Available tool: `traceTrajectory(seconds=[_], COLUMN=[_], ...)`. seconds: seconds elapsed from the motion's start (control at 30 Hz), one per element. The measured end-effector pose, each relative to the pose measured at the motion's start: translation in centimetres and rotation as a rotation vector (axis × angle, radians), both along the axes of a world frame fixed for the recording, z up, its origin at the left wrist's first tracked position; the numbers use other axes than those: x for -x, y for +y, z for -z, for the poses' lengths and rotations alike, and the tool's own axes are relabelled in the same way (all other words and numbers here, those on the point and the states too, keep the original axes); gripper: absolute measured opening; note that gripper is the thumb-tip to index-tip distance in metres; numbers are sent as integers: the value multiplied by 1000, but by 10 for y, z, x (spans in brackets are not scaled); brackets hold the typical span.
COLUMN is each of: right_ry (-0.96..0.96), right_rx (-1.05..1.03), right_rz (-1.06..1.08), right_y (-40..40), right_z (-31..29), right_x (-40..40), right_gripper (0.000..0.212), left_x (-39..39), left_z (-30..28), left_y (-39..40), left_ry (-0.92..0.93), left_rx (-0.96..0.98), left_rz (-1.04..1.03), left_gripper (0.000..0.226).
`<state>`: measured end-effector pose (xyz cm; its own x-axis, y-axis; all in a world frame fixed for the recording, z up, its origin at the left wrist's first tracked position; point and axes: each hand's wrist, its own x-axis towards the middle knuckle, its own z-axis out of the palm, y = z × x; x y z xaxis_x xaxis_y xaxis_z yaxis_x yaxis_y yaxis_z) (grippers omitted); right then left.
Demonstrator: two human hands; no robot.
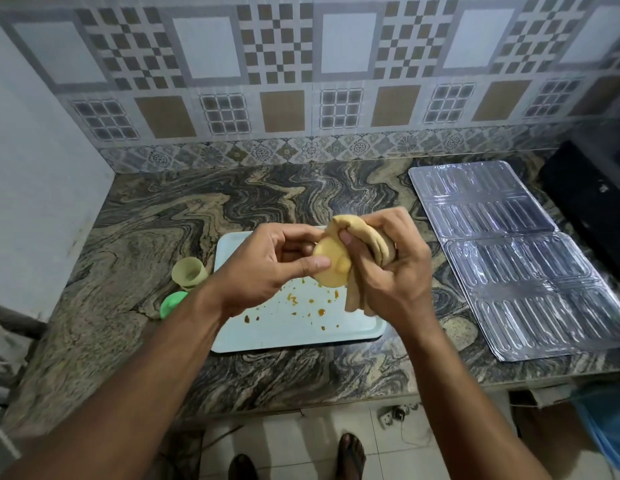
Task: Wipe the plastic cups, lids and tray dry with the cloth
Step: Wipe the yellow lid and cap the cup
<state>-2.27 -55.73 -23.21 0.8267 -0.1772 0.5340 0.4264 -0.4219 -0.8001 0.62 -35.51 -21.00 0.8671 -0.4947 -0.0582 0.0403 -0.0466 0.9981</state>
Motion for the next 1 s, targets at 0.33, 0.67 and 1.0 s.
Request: traceTrajectory(seconds=[0.33, 0.67, 1.0], right_ry=[-59, -98, 128], right_rx=[-124, -129, -337], right_rz=[141, 213, 206], right_y=[6, 35, 7], right_z=[-7, -3, -27], right_x=[9, 13, -22], right_gripper=[13, 13, 12], left_x=[15, 17, 25], left_z=[-16, -32, -28], left_y=[-17, -21, -23], left_ry=[-146, -250, -479], left_rx=[-192, -121, -409], left_rz=[-502, -490, -292], left_gripper=[18, 16, 16])
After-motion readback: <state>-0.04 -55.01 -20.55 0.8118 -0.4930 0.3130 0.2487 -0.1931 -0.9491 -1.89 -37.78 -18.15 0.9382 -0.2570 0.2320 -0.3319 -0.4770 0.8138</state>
